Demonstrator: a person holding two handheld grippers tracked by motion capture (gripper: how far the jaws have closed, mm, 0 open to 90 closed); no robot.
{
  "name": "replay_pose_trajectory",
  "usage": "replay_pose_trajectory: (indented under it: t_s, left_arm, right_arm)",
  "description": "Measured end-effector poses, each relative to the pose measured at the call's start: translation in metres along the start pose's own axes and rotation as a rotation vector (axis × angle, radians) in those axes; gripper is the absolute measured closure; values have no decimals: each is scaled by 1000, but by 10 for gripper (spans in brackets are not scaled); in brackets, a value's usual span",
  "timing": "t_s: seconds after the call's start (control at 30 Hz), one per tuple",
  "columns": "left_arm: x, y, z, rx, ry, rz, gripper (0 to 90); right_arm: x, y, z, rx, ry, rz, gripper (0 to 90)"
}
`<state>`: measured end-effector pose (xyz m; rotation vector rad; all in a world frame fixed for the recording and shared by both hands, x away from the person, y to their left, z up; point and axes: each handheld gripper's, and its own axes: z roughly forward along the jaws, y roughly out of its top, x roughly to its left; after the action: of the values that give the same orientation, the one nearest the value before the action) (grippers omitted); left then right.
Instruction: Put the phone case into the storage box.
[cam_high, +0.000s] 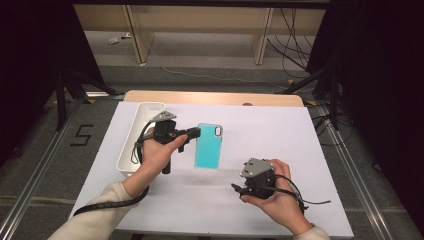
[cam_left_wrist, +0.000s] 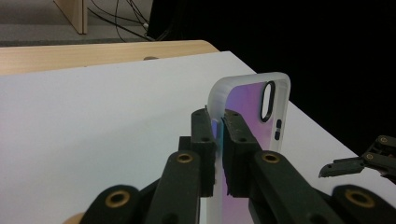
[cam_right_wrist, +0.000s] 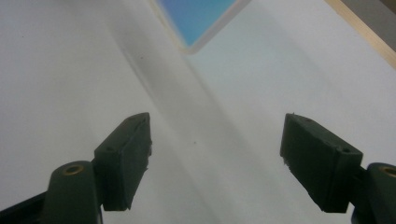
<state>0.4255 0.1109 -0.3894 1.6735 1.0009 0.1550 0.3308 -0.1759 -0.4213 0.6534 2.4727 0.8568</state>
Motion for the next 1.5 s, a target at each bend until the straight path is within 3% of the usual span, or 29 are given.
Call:
replay_pose_trajectory:
  t_s: [0.37, 0.87, 1.5]
  left_arm:
    - [7, 0, -12, -40, -5, -4, 839]
    - [10, 2, -17, -39, -1, 8, 839]
    - [19, 13, -30, -66, 5, -4, 838]
  right_arm:
    - [-4, -8, -3, -10, -7, 32, 255]
    - [-5, -13, -3, -9, -12, 44, 245]
    - [-8, -19, -9, -15, -18, 79, 243]
